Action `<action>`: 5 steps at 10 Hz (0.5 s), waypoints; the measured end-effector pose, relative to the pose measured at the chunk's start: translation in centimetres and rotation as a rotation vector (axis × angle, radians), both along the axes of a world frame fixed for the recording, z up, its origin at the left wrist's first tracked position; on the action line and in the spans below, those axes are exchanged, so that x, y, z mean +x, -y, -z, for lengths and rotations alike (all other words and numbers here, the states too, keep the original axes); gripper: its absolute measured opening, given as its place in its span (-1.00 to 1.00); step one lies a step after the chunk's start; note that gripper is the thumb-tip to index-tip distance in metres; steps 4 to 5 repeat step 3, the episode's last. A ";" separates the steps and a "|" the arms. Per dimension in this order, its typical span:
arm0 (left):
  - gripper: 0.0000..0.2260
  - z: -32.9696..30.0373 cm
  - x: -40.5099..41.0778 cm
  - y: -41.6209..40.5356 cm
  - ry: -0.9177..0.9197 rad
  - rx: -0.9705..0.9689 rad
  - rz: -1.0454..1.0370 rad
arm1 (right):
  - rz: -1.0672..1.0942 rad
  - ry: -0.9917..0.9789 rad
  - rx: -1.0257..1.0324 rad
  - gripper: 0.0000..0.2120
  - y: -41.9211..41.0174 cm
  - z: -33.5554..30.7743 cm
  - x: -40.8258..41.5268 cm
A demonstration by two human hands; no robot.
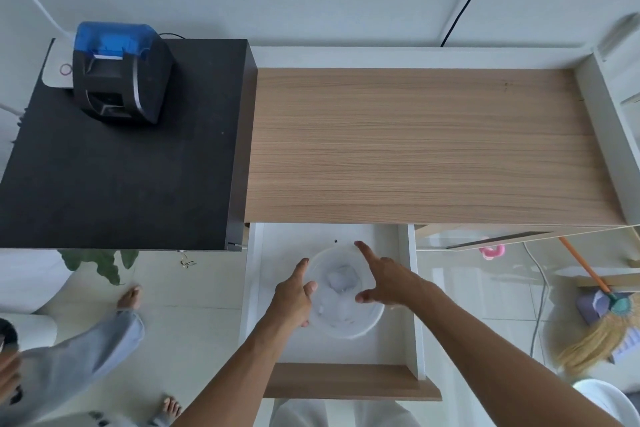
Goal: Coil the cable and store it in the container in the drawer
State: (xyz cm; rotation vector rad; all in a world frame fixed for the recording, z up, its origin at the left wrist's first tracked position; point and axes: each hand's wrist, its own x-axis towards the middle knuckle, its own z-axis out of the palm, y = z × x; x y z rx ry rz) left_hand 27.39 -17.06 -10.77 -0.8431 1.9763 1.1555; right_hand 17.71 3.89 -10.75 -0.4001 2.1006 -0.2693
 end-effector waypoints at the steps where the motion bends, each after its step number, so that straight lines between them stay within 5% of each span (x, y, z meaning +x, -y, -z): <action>1: -0.49 0.3 0.1 0.1 -0.013 -0.022 0.028 | 0.018 0.081 0.001 0.03 0.9 -0.9 -1.1; 3: -0.46 -1.1 0.1 -0.7 -0.046 -0.173 0.129 | -0.053 -0.162 0.092 0.11 0.9 -1.4 0.3; 5: -0.46 -1.1 0.1 -0.7 -0.046 -0.173 0.129 | -0.053 -0.162 0.092 0.11 0.9 -1.4 0.3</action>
